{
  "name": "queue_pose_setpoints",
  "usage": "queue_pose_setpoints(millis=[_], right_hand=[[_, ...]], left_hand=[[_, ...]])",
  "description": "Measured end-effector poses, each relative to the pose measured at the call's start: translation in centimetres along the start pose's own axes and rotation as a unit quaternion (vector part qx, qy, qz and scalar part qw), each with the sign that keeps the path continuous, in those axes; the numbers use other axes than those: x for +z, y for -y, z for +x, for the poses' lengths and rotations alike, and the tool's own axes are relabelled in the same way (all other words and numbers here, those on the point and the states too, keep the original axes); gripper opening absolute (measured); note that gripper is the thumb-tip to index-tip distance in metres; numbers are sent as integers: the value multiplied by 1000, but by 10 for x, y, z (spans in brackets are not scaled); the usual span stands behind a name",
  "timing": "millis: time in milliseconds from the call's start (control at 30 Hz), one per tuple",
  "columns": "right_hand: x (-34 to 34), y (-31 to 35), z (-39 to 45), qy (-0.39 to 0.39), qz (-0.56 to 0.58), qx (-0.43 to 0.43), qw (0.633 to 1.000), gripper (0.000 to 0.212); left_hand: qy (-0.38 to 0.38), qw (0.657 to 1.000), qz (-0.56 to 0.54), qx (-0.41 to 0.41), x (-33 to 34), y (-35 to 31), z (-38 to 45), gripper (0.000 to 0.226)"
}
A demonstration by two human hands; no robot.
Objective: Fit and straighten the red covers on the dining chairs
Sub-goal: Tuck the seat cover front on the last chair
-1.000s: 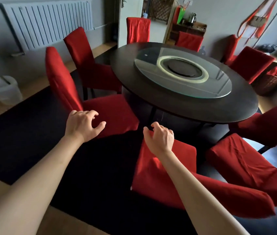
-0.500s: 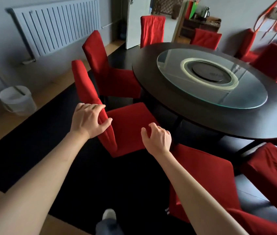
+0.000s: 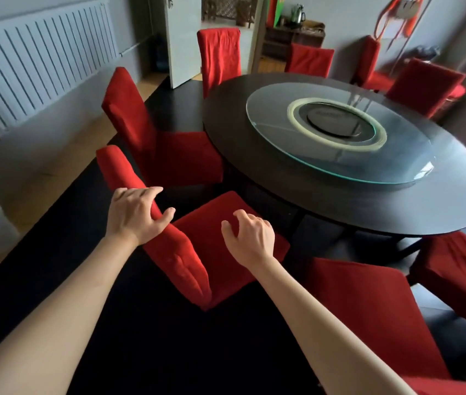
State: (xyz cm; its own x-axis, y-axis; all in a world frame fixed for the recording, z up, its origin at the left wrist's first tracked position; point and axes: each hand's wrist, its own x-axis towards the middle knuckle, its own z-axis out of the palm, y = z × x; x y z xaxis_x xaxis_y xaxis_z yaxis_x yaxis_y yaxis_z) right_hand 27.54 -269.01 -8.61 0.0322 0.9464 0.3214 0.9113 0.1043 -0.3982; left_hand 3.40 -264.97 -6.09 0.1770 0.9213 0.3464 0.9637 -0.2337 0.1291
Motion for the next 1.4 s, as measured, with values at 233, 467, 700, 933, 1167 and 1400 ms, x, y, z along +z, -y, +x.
queue_pose_setpoints(millis=[233,467,700,933,1167,1400], right_hand=[[43,61,17,-28,-19,87,996,42],[91,143,18,-50,-41,192,979,42],[112,160,22,-23,-156,239,958,44],[132,190,33,-21,-260,311,914,45],[139,196,41,-66,-295,345,888,42],[145,204,41,-94,-304,350,881,50]], left_hand=[[44,992,-41,109,20,64,51,71],[96,971,-63,212,38,131,68,75],[136,947,-95,276,61,147,97,75],[128,936,-72,321,77,179,130,65],[121,927,-60,351,84,181,147,61],[102,911,-81,392,91,187,154,61]])
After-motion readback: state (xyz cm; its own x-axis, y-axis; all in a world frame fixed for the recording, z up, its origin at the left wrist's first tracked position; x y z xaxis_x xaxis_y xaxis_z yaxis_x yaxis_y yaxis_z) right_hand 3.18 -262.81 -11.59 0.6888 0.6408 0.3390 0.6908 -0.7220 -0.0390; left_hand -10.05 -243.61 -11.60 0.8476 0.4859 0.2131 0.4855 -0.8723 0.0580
